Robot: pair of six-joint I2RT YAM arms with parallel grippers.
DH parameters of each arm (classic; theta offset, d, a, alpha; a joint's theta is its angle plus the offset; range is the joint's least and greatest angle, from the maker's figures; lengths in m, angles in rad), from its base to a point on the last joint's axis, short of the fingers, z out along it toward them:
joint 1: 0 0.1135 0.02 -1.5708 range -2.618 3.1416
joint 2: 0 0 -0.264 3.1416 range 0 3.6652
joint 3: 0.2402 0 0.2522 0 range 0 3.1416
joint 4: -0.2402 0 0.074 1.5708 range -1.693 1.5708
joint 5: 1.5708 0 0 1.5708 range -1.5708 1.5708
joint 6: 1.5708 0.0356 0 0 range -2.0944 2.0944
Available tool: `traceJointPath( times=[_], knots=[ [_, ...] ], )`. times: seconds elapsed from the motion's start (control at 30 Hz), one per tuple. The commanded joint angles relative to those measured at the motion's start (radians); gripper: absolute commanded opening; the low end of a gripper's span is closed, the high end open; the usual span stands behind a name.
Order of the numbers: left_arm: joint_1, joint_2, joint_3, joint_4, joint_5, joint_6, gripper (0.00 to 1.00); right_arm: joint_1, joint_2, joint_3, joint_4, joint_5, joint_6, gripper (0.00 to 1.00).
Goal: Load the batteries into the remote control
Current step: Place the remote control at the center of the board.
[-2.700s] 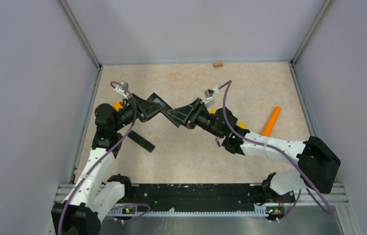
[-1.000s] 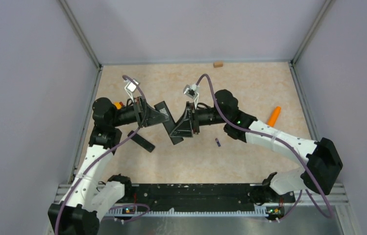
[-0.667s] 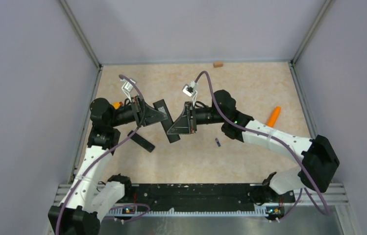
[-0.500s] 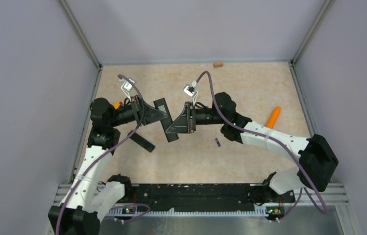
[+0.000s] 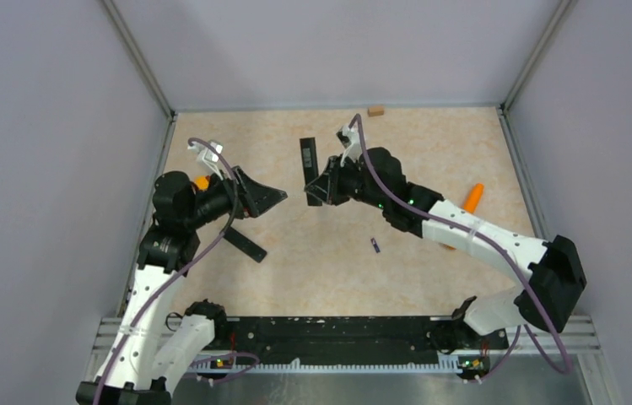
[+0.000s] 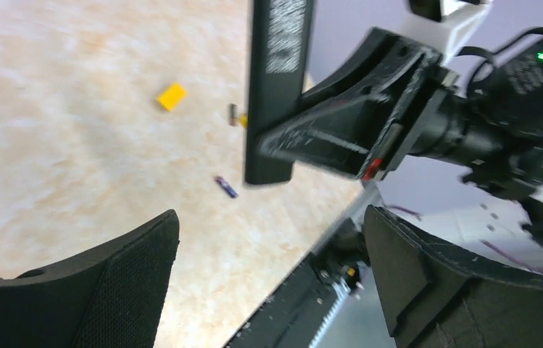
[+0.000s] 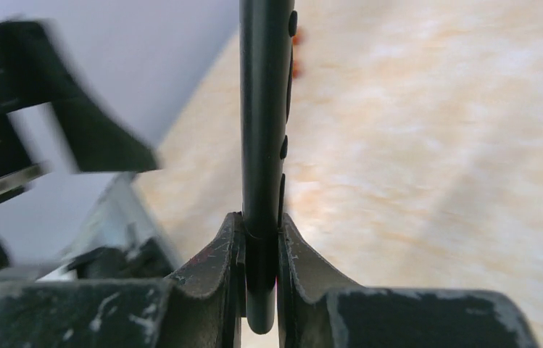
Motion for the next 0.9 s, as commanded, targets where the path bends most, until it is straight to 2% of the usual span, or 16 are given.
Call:
traceJointPath(
  times=[0.0, 0.13, 0.3, 0.5, 0.87],
  knots=[
    [0.001, -0.055, 0.030, -0.117, -0.271, 0.107, 0.99, -0.051, 0.014, 0.137, -0.322, 0.421, -0.203, 0.00],
    [0.001, -0.064, 0.022, -0.143, -0.322, 0.125, 0.99, -0.142, 0.145, 0.219, -0.482, 0.655, -0.278, 0.00],
    [0.001, -0.051, 0.021, -0.214, -0.415, 0.147, 0.99, -0.261, 0.336, 0.296, -0.568, 0.853, -0.333, 0.00],
    [0.001, -0.038, 0.008, -0.231, -0.452, 0.161, 0.99, -0.400, 0.553, 0.418, -0.628, 0.893, -0.343, 0.00],
    [0.001, 0.010, -0.001, -0.233, -0.472, 0.136, 0.99, -0.480, 0.760, 0.540, -0.641, 0.846, -0.411, 0.00]
  ],
)
